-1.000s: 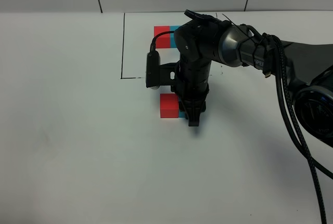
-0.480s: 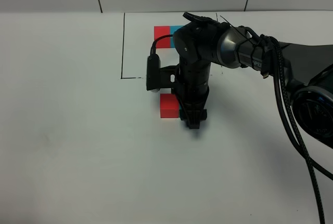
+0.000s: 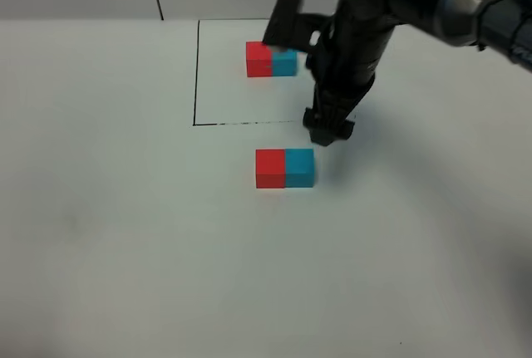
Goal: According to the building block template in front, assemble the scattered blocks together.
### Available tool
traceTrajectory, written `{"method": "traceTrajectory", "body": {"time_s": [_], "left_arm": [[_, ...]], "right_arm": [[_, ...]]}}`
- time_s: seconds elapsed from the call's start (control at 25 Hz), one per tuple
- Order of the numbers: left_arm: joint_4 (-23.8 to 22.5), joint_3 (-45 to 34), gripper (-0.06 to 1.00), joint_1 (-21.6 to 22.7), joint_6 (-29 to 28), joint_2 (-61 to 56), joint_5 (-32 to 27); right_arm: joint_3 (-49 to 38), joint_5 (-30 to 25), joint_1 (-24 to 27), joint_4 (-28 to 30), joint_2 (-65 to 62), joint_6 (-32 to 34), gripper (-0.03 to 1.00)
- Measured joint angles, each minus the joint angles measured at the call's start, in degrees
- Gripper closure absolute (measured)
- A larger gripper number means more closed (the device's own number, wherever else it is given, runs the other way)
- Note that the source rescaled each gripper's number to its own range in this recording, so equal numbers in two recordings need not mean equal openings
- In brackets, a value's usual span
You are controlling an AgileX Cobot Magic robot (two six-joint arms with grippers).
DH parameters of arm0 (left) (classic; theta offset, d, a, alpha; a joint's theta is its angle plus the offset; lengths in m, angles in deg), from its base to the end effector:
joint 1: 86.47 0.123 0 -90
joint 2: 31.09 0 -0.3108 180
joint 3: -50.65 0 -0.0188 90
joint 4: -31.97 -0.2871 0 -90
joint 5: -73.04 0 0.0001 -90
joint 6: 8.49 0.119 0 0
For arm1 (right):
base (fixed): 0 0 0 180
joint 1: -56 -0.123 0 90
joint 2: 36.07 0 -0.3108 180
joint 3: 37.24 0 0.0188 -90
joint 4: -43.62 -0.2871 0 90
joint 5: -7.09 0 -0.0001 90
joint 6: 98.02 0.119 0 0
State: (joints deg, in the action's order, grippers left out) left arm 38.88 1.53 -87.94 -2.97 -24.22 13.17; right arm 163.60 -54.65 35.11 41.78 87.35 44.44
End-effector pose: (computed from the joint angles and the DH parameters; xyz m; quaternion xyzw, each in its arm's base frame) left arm 0.0252 -0.0130 0.2850 0.0536 0.8442 -0.0415 0.5318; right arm 0.4543 0.1770 0.2237 -0.4786 0.8673 -0.0049 0.1371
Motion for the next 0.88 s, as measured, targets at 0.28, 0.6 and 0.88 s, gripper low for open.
{"method": "traceTrajectory", "body": {"time_s": [0.28, 0.6, 0.88], "left_arm": [[0.0, 0.0, 0.05, 0.0, 0.0, 0.0, 0.0], [0.0, 0.0, 0.05, 0.0, 0.0, 0.0, 0.0], [0.0, 0.0, 0.05, 0.0, 0.0, 0.0, 0.0]], "right_arm": [[-15.6, 1.6, 15.3, -7.3, -12.6, 10.1, 0.18], [-35.5, 8.9, 26.6, -8.2, -36.4, 14.8, 0.18], [-47.8, 9.7, 31.2, -5.5, -58.6, 19.1, 0.18]]}}
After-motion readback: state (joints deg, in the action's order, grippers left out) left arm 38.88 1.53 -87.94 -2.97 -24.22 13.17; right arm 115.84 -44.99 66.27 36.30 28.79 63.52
